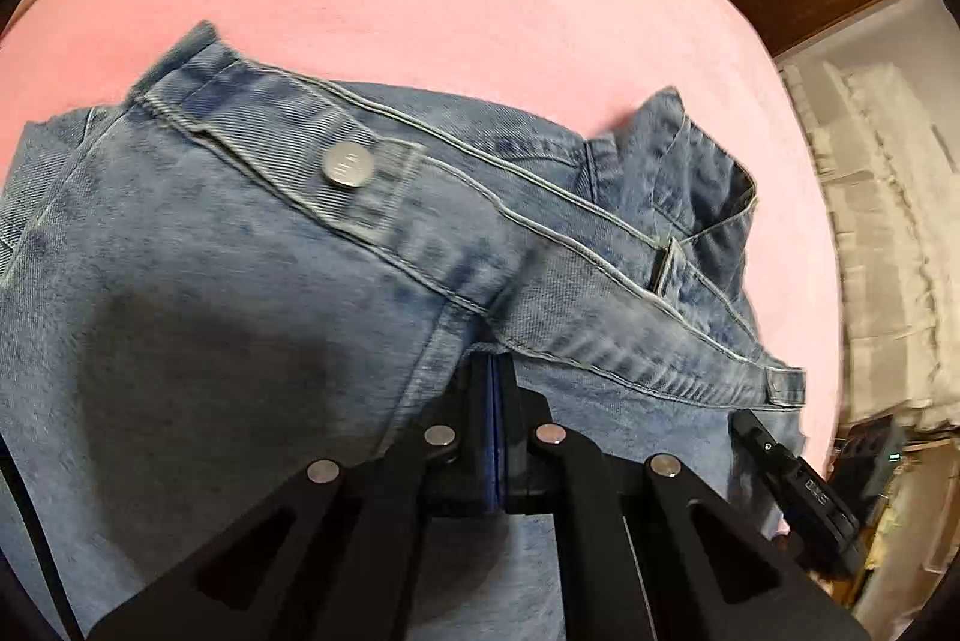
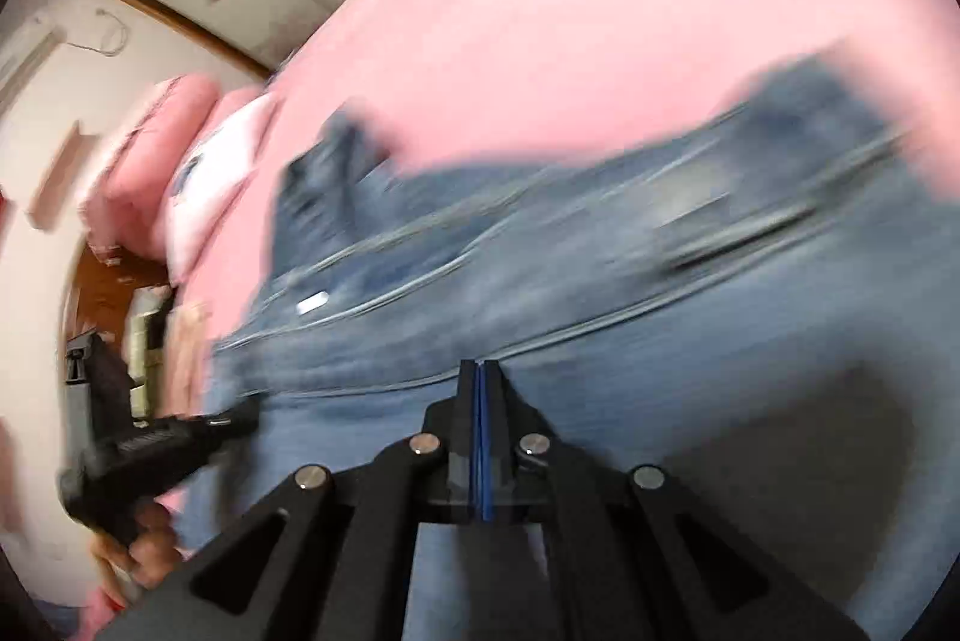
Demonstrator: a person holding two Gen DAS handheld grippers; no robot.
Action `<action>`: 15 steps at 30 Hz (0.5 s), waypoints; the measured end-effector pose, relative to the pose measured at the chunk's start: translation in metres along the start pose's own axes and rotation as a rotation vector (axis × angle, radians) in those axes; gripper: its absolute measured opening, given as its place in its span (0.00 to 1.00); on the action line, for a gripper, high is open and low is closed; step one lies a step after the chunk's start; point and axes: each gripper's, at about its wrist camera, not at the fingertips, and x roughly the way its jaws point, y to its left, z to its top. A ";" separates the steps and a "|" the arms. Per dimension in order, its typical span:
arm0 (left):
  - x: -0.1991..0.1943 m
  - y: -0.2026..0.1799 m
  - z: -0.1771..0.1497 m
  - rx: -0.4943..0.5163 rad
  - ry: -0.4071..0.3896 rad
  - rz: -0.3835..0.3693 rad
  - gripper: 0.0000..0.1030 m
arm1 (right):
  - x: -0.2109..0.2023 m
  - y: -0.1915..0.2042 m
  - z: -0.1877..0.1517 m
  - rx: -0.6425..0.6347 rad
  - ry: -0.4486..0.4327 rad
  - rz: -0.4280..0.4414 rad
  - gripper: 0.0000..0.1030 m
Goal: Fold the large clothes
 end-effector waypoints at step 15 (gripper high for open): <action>-0.036 0.075 0.023 0.126 -0.124 0.459 0.01 | -0.075 -0.079 0.012 -0.005 -0.057 -0.370 0.00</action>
